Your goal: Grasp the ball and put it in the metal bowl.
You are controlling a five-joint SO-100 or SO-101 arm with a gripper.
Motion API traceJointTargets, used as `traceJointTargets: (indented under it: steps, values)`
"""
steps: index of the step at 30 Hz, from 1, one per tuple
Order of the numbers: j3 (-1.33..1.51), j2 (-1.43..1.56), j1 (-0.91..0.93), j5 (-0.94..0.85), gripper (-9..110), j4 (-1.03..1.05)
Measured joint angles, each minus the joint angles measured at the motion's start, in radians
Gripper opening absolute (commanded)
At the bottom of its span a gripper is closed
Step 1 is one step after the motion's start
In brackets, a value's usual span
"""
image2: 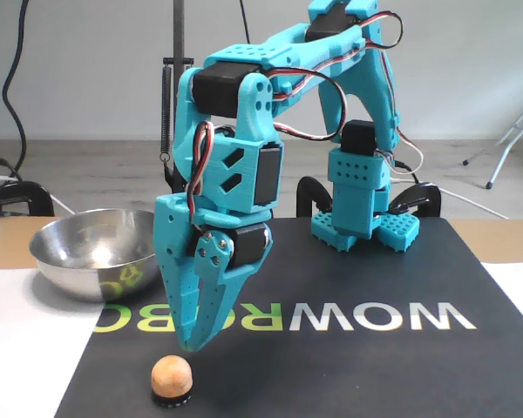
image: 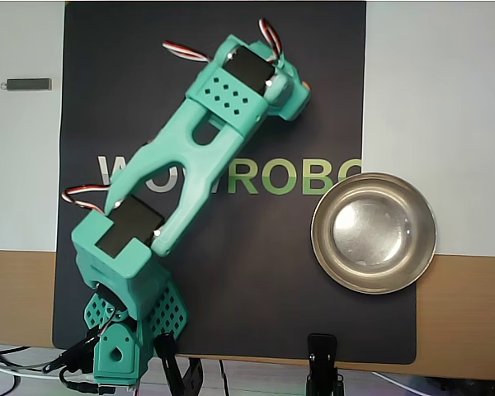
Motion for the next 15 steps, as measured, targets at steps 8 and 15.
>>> traceJointTargets:
  steps: [8, 15]
  values:
    - [0.0, 0.0, -0.002, -0.117, 1, 0.0]
    - [0.0, 0.0, -0.002, -0.232, 1, 0.0]
